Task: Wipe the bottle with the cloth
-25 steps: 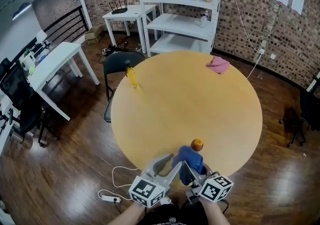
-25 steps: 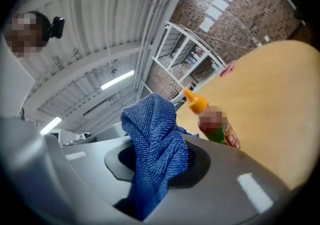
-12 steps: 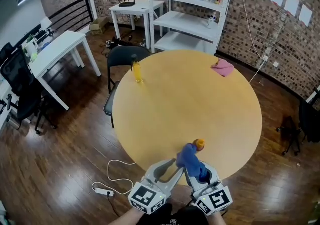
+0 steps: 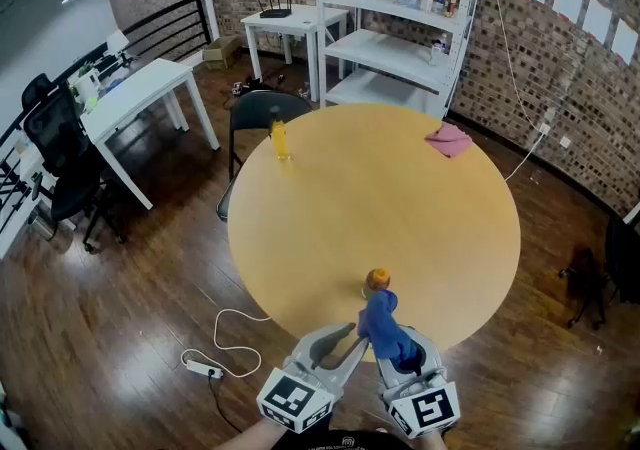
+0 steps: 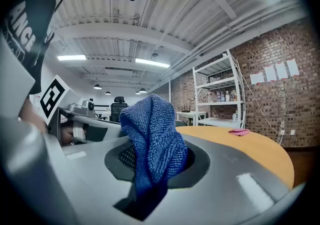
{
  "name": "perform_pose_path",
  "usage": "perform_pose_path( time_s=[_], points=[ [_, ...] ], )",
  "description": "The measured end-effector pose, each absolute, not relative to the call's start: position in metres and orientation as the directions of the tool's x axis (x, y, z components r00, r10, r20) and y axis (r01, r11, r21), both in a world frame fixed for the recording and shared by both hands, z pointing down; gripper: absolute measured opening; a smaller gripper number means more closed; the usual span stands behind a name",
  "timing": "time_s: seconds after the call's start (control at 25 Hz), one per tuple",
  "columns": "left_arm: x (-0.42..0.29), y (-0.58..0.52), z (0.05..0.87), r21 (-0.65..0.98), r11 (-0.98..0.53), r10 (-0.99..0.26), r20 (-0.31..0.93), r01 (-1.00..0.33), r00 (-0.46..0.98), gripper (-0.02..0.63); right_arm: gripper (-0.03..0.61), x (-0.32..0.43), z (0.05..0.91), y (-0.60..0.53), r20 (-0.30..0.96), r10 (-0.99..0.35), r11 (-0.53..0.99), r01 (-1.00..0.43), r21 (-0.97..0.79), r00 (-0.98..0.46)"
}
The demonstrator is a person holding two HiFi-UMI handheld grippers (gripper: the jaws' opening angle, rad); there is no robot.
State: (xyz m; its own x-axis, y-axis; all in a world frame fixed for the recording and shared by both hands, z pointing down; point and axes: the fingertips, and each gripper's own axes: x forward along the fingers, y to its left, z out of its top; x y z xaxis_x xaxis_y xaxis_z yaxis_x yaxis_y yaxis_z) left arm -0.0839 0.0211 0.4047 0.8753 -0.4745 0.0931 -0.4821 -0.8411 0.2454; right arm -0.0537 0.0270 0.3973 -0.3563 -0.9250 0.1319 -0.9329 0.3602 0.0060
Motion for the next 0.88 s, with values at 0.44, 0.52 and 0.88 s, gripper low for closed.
perform_pose_path(
  time_s=[0.44,0.52,0.88],
  points=[
    [-0.032,0.098,0.404,0.198,-0.781,-0.579,0.130,-0.593,0.805,0.051,0.094,-0.002,0.392,0.098,0.095,-0.919,0.382,-0.923,-0.037,-0.384],
    [-0.030,0.105,0.404,0.191,-0.776,-0.587,0.128,-0.600,0.800,0.046,0.094,0.001,0.392,0.104,0.090,-0.919,0.382,-0.923,-0.036,-0.384],
    [-0.035,0.116,0.405,0.189,-0.745,-0.627,0.130,-0.640,0.768,0.021,0.094,0.000,0.395,0.114,0.097,-0.917,0.384,-0.922,-0.044,-0.387]
  ],
)
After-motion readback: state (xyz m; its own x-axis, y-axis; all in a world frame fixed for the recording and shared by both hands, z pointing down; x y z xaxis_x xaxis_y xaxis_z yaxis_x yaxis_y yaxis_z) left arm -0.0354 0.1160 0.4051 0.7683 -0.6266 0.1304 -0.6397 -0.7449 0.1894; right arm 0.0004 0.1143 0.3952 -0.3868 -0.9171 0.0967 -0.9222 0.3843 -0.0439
